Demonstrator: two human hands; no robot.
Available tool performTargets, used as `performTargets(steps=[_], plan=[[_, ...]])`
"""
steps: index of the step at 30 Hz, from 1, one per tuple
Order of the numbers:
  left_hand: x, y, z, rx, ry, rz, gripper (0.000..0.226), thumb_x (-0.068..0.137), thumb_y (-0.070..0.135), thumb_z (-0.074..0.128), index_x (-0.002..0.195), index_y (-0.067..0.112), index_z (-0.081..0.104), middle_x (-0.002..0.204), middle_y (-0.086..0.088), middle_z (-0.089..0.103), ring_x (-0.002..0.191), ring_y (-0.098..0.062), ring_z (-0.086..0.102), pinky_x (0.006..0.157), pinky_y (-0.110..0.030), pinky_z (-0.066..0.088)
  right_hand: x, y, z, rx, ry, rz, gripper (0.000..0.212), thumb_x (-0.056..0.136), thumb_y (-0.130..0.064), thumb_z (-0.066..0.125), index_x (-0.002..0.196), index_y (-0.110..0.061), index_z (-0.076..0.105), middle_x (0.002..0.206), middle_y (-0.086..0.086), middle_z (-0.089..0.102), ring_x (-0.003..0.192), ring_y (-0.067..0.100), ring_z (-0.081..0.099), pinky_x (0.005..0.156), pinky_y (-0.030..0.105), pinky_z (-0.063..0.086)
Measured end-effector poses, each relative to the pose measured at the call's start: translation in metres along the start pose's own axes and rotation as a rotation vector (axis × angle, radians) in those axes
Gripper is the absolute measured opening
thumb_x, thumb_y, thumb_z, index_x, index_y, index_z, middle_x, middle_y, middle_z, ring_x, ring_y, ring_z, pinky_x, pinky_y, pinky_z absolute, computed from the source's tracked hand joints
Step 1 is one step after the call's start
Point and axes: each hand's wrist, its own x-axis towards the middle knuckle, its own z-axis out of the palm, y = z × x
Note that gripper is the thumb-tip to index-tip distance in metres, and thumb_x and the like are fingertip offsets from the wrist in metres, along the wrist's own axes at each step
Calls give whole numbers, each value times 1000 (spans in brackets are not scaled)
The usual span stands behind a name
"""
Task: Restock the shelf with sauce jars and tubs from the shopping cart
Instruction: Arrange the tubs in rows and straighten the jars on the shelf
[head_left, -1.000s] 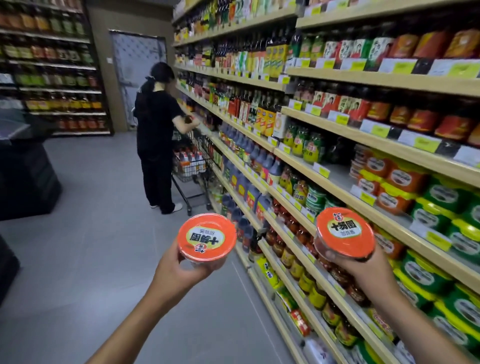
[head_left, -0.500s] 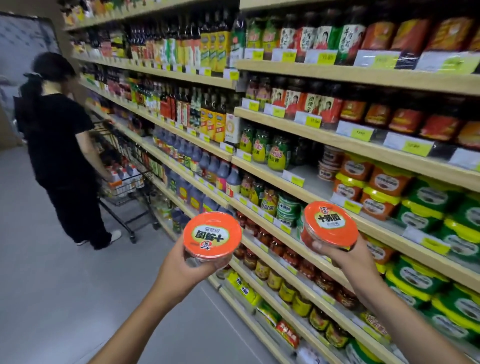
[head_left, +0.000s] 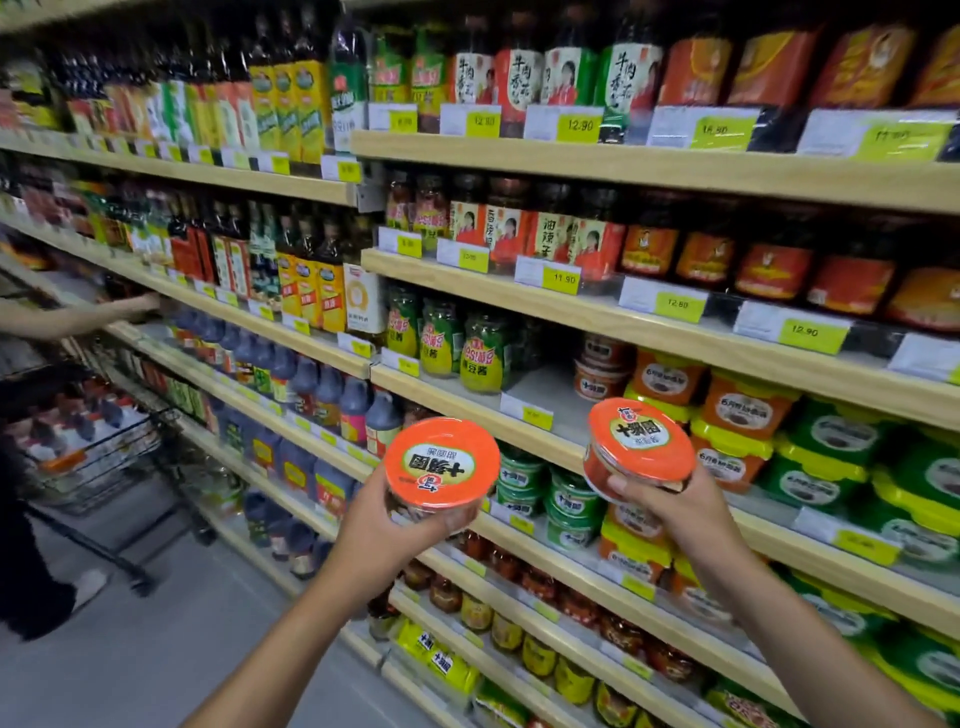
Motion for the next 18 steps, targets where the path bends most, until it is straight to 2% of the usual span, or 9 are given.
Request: performTargets(steps=[2,5,9,12,14,16,18], plan=[[22,-4,5,-7,-45,-1,83,50,66,90,122,42,57,113,23,70,104,1,66,86,-25,52,8,-2,2,-18,21,2,83,53,-38,92,128,-28,57,114,-8,71,104,14,66,78,29,53],[56,-12,14,-20,-101,13,81,48,64,88,119,41,57,109,28,68,101,5,65,81,-20,50,19,-5,6,-60,85,15,89,48,-42,93,129,-28,57,115,-8,71,105,15,66,87,35,54],[100,-28,19,-30,-181,16,97,46,75,89,128,33,59,118,13,71,111,-10,66,95,-42,54,30,-4,17,-90,177,42,91,47,-42,96,127,-27,57,114,-9,70,105,13,65,88,35,52],[132,-37,19,-44,-246,34,98,42,78,86,126,36,58,120,13,68,112,-11,64,95,-41,53,38,-3,31,-127,249,52,98,39,-51,99,125,-26,60,113,-8,71,104,13,66,84,33,54],[154,-43,15,-37,-311,50,92,45,73,85,126,38,57,120,15,67,111,-9,63,92,-37,52,44,-2,44,-147,304,60,86,44,-45,95,121,-26,63,110,-9,73,102,12,67,81,30,53],[169,-47,13,-46,-359,63,89,48,70,83,126,39,56,119,16,67,111,-7,63,90,-34,51,47,-1,54,-148,333,66,75,48,-40,93,117,-26,65,107,-10,74,100,10,69,84,30,54],[188,-53,5,-73,-410,68,89,45,72,86,123,40,57,116,16,70,110,-8,65,91,-35,53,53,-1,69,-150,386,76,63,56,-31,93,113,-27,66,106,-10,75,99,8,69,83,28,55]])
